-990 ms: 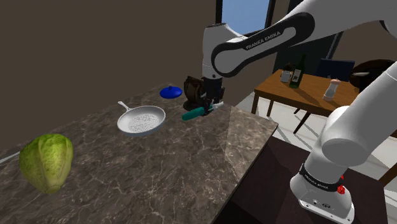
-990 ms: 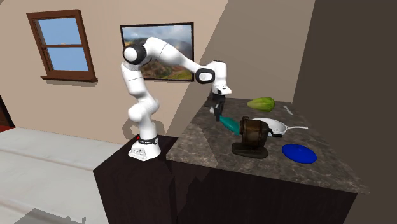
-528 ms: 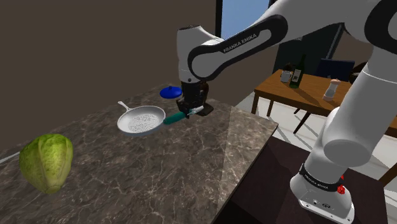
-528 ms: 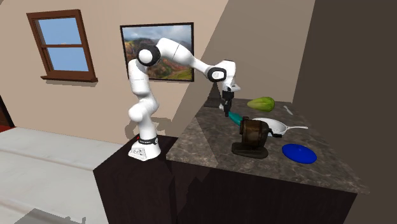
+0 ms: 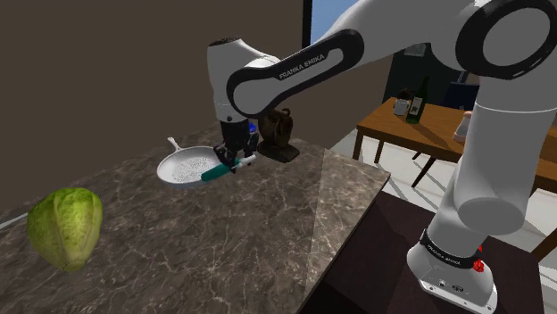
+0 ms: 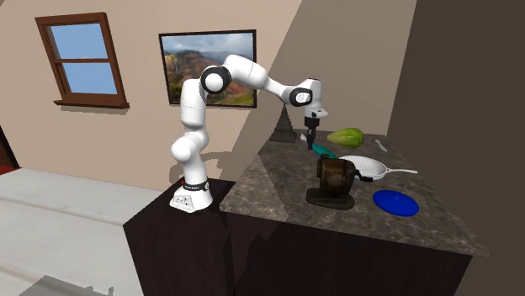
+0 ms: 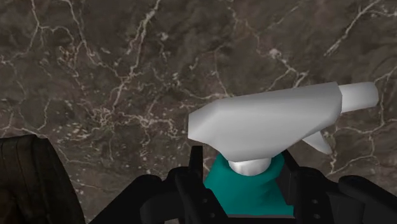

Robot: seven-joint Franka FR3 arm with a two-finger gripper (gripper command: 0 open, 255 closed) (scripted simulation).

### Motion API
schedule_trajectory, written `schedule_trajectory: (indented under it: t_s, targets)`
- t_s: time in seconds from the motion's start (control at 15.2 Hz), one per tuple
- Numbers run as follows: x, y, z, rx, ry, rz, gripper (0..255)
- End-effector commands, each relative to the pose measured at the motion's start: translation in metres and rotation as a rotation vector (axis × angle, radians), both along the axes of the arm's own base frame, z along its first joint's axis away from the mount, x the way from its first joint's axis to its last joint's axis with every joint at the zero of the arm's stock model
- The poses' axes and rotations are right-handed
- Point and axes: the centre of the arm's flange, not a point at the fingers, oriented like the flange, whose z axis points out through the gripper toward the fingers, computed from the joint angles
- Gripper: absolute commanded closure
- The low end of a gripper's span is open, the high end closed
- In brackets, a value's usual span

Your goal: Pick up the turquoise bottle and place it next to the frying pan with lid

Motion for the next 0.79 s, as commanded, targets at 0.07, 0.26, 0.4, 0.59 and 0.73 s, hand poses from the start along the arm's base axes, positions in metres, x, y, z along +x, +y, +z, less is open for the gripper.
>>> schedule_trajectory:
  t_s: [0.07, 0.26, 0.4, 0.59, 0.73]
  targets:
    - [0.003, 0.003, -0.013, 0.000, 0.000, -0.001, 255]
    - [0.003, 0.003, -0.029, 0.000, 0.000, -0.001, 255]
    - [0.003, 0.003, -0.040, 0.000, 0.000, -0.001, 255]
    - [0.003, 0.003, -0.056, 0.000, 0.000, -0.001, 255]
    - [0.003, 0.003, -0.066, 0.000, 0.000, -0.001, 255]
